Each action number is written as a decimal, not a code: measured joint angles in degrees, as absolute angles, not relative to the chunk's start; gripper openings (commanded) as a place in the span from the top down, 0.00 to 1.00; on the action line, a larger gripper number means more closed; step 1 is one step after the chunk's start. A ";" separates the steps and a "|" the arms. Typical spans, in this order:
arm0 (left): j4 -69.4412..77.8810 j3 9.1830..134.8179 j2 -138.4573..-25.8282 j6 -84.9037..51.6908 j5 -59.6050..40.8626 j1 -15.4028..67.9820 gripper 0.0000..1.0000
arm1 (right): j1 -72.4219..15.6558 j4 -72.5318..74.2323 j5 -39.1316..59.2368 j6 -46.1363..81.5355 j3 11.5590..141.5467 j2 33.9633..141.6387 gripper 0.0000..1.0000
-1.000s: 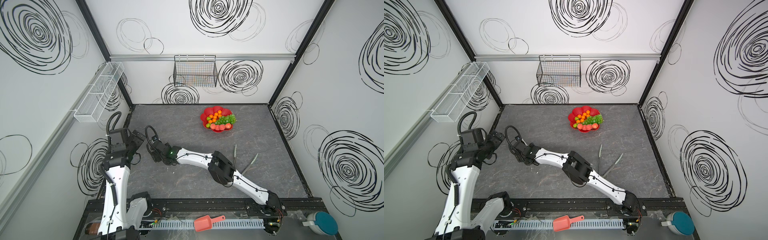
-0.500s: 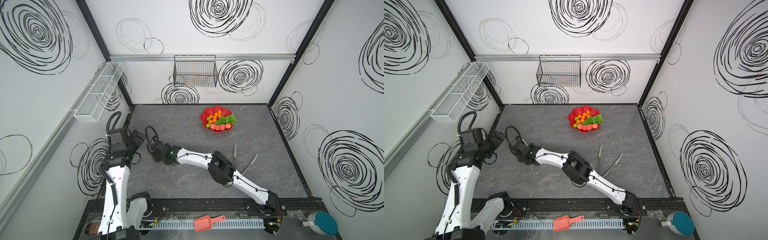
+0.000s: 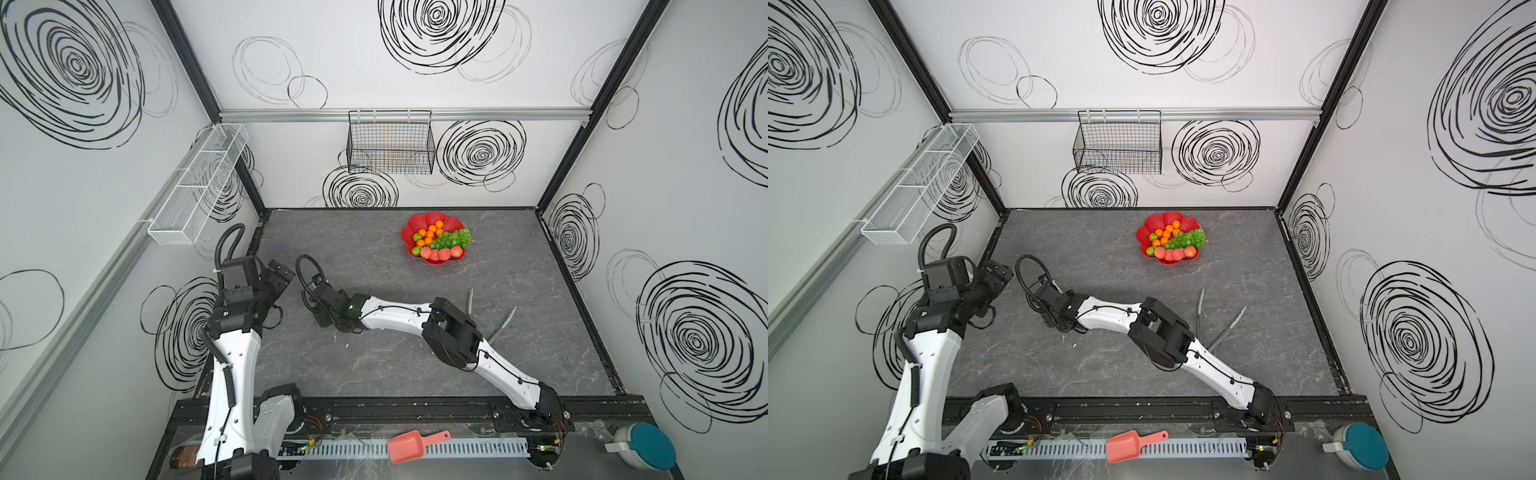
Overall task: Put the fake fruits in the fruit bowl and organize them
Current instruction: 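Lower the right gripper and close it on the small green pear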
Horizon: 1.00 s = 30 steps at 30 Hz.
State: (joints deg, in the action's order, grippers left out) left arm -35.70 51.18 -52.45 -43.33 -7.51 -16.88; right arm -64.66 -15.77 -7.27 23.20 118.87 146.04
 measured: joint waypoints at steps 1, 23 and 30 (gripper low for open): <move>-35.48 50.81 -52.45 -43.22 -7.84 -16.88 0.04 | -64.47 -15.77 -6.59 23.09 118.87 146.02 0.35; -33.95 47.40 -51.31 -42.00 -10.09 -16.82 0.04 | -62.76 -6.04 2.66 19.18 107.04 140.64 0.51; -32.71 47.00 -51.31 -41.76 -10.50 -16.82 0.04 | -62.61 -6.79 3.64 17.17 108.05 141.01 0.55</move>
State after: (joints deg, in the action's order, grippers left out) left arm -32.71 47.00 -51.31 -41.76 -10.50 -16.82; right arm -62.61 -6.79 3.64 17.17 108.05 141.01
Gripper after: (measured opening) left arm 0.960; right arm 0.451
